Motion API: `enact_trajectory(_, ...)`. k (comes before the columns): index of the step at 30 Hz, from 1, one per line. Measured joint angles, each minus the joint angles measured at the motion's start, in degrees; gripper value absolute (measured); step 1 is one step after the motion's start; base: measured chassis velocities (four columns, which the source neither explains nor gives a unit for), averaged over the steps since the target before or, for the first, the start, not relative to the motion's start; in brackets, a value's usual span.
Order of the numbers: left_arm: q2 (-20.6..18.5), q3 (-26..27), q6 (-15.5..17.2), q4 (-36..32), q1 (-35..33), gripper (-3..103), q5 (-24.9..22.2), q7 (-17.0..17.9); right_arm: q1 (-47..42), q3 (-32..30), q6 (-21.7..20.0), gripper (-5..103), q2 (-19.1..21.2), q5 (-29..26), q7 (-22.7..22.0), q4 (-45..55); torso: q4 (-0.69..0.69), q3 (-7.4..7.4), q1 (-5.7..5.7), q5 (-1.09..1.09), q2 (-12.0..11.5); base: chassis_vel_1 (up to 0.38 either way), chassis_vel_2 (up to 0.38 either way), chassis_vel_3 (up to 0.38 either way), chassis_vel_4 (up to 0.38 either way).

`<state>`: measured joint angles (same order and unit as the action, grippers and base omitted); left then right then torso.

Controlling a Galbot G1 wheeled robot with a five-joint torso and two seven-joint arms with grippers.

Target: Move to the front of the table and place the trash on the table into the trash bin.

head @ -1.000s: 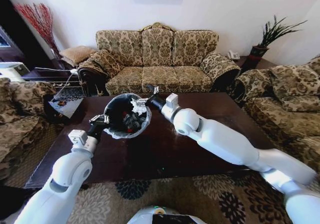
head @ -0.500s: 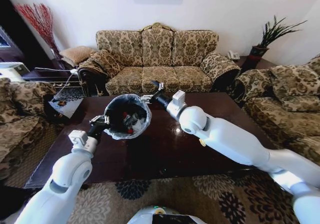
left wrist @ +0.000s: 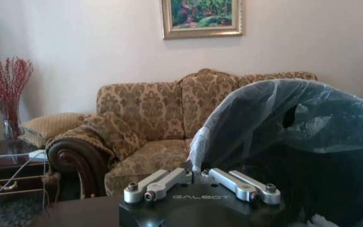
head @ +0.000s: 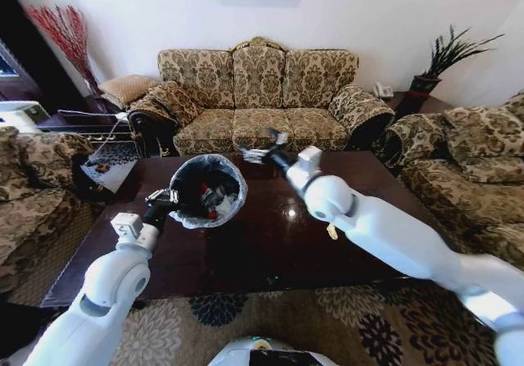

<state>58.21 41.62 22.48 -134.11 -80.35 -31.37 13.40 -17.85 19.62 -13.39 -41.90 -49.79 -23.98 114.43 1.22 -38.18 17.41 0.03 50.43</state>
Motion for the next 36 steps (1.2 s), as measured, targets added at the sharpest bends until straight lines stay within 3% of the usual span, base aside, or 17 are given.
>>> enact_trajectory(1, 0.00, 0.00, 0.00, 0.00, 0.00, 1, 0.00, 0.00, 0.00, 0.00, 0.00, 100, 0.00, 0.00, 0.00, 0.00, 0.00, 0.00, 0.00, 0.00, 0.00, 0.000, 0.000, 0.000, 0.000)
enact_trajectory(4, 0.63, 0.27, 0.15, -0.14, -0.27, 1, 0.00, 0.05, -14.36, -10.68, -1.12, 100, 1.98, 1.46, -1.65, -1.14, -0.01, 0.00, 0.00, 0.07, 0.00, 0.000, 0.000, 0.000, 0.000)
enact_trajectory(5, 0.63, 0.27, 0.15, -0.14, -0.27, 1, 0.00, 0.05, -14.36, -10.68, -1.12, 100, 1.98, 1.46, -1.65, -1.14, -0.01, 0.00, 0.00, 0.07, 0.00, 0.000, 0.000, 0.000, 0.000)
enact_trajectory(6, 0.89, 0.44, 0.84, -0.53, -0.48, 1, 0.00, 0.23, -19.48, -15.34, -1.46, 100, 1.55, 1.90, -2.19, -1.58, 0.04, 0.00, 0.00, -0.04, 0.00, 0.000, 0.000, 0.000, 0.000)
enact_trajectory(9, 0.36, 0.74, 2.27, -1.15, -0.65, 1, -0.18, 0.44, -35.75, -25.37, -1.42, 100, -0.92, 4.76, -2.15, -3.85, 0.04, -0.01, 0.00, 0.07, 0.00, 0.000, 0.000, 0.000, 0.000)
enact_trajectory(10, 0.36, 0.74, 2.27, -1.15, -0.65, 1, -0.18, 0.44, -35.75, -25.37, -1.42, 100, -0.92, 4.76, -2.15, -3.85, 0.04, -0.01, 0.00, 0.07, 0.00, 0.000, 0.000, 0.000, 0.000)
enact_trajectory(12, -0.57, 0.83, 3.07, -1.15, -0.54, 1, -0.90, 0.45, -45.29, -32.28, -0.30, 100, -4.30, 7.59, -0.49, -5.72, -0.01, 0.00, -0.01, -0.05, 0.00, 0.000, 0.000, 0.000, 0.000)
enact_trajectory(16, -1.58, 0.61, 3.68, -1.10, -0.45, 1, -2.13, 0.45, -53.52, -37.44, 1.22, 100, -9.09, 10.40, 1.56, -7.78, 0.00, 0.01, -0.01, -0.02, 0.00, 0.000, 0.000, 0.000, 0.000)
enact_trajectory(23, -2.24, -0.20, 3.77, -0.48, -0.22, 1, -2.36, 0.41, -53.96, -37.17, 5.48, 100, -15.09, 14.75, 5.05, -16.24, 0.04, 0.00, 0.00, -0.03, 0.00, 0.000, 0.000, 0.000, 0.000)
enact_trajectory(30, -2.18, -0.08, 3.65, -0.42, -0.35, 1, -2.42, 0.41, -50.91, -35.31, 6.56, 102, -16.77, 15.38, 5.77, -20.17, 0.04, 0.00, 0.00, -0.03, -0.01, 0.000, 0.000, 0.000, 0.000)
enact_trajectory(36, -1.80, -0.22, 3.54, -0.45, -0.28, 1, -2.42, 0.41, -50.34, -34.32, 7.14, 82, -17.20, 15.54, 6.33, -21.32, 0.02, 0.00, 0.00, -0.04, -0.01, 0.000, 0.000, 0.000, 0.000)
